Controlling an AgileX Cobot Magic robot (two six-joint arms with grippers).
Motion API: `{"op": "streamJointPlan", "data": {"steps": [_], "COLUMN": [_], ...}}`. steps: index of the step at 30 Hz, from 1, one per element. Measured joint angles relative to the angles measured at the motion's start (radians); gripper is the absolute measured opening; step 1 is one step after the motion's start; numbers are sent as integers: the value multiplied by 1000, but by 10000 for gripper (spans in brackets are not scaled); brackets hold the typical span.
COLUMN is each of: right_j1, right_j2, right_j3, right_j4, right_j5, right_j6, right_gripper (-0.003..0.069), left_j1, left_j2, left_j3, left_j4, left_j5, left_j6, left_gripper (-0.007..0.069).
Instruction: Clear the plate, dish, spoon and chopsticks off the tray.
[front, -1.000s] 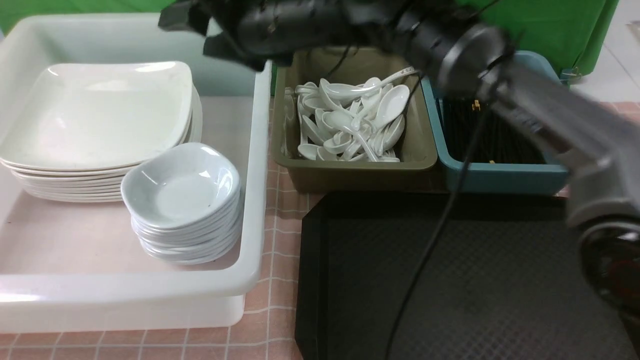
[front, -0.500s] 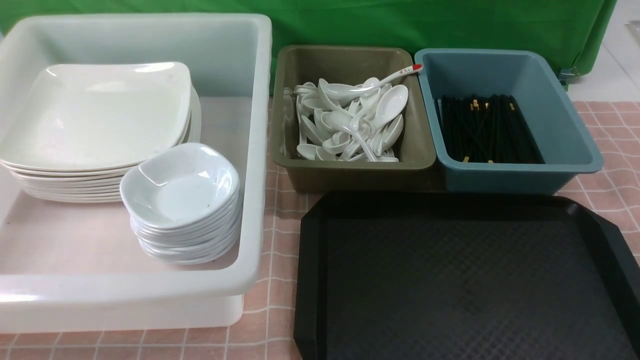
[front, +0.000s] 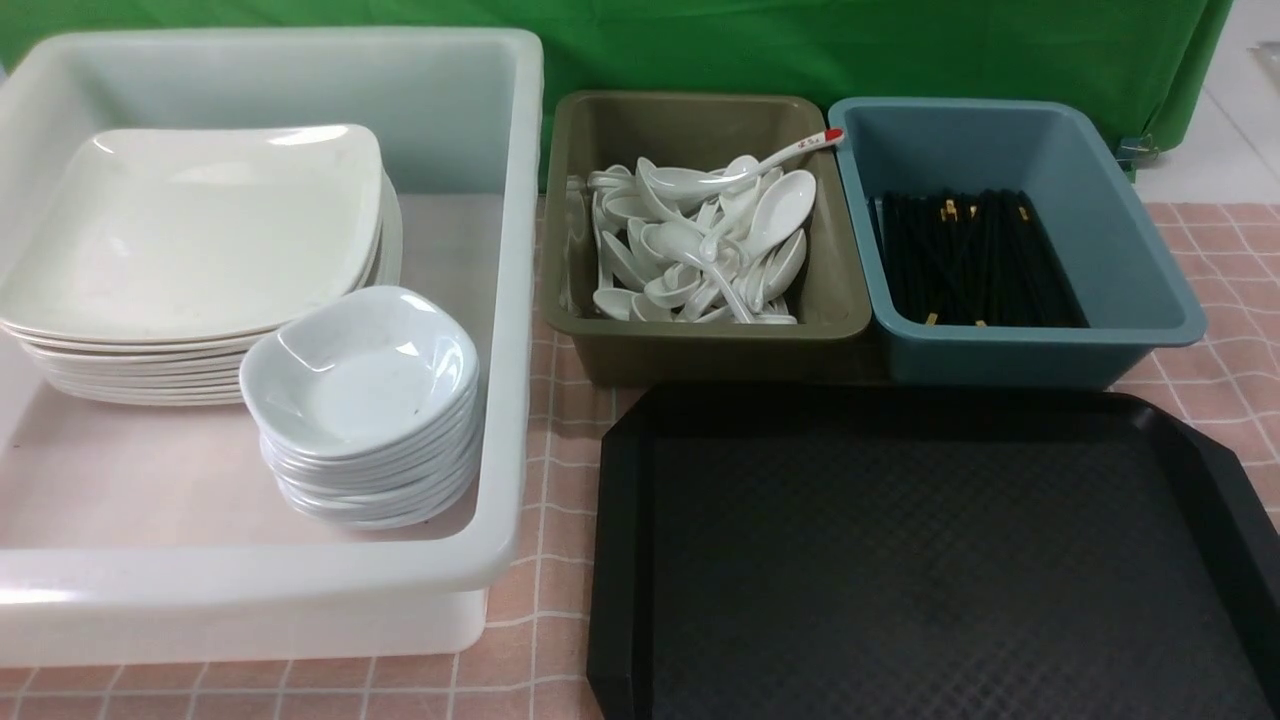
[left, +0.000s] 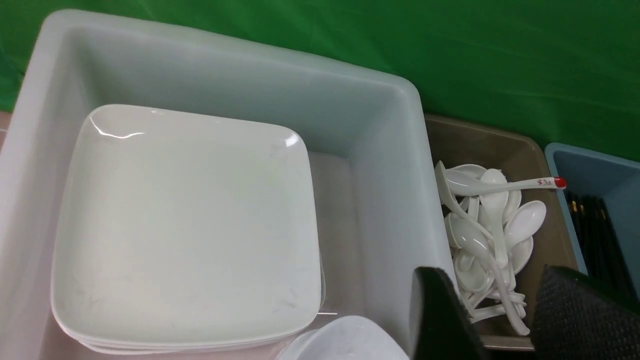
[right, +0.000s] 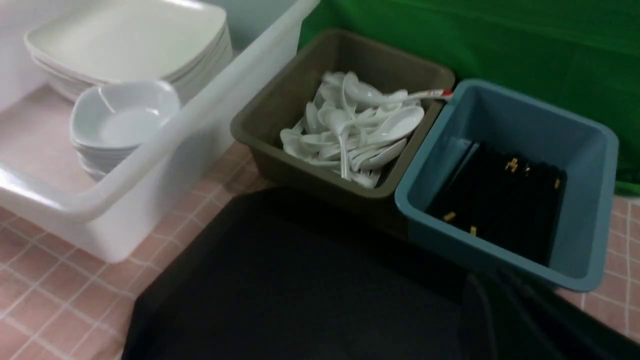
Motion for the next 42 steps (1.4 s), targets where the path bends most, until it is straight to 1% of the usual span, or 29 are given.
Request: {"op": "streamJointPlan", "data": {"steps": [2, 3, 4, 5, 6, 7, 8, 9, 15, 29, 32, 36, 42], "right_j1": [0, 0, 0, 0, 0, 0, 0, 0, 0, 0, 0, 0, -3], "right_j2": [-119, -129, -183, -214, -218, -236, -240, -246, -250, -251, -251, -251, -274], "right_j3": [212, 230, 343, 418, 429, 495, 501, 539, 562, 562, 562, 562, 566], "right_j4": [0, -1, -1, -1, -1, -1, -1, -1, -1, 0, 0, 0, 1], "right_j5": [-172, -207, -316, -390, -401, -466, -481, -527, -555, -556, -558, -558, -558], "right_j6": [0, 0, 2, 13, 16, 38, 45, 65, 80, 80, 80, 80, 80], "right_gripper": [36, 36, 36, 35, 35, 35, 35, 38, 57, 92, 99, 111, 115], "left_j1": [0, 0, 0, 0, 0, 0, 0, 0, 0, 0, 0, 0, 0], "left_j2": [5, 5, 7, 7, 7, 7, 7, 7, 7, 7, 7, 7, 7], "left_j3": [0, 0, 0, 0, 0, 0, 0, 0, 0, 0, 0, 0, 0], "left_j4": [0, 0, 0, 0, 0, 0, 0, 0, 0, 0, 0, -2, -11], "left_j5": [0, 0, 0, 0, 0, 0, 0, 0, 0, 0, 0, 0, 0], "left_j6": [13, 13, 24, 36, 37, 43, 45, 50, 57, 58, 58, 58, 58], "left_gripper": [255, 254, 244, 234, 226, 212, 206, 176, 114, 105, 85, 12, -6]}}
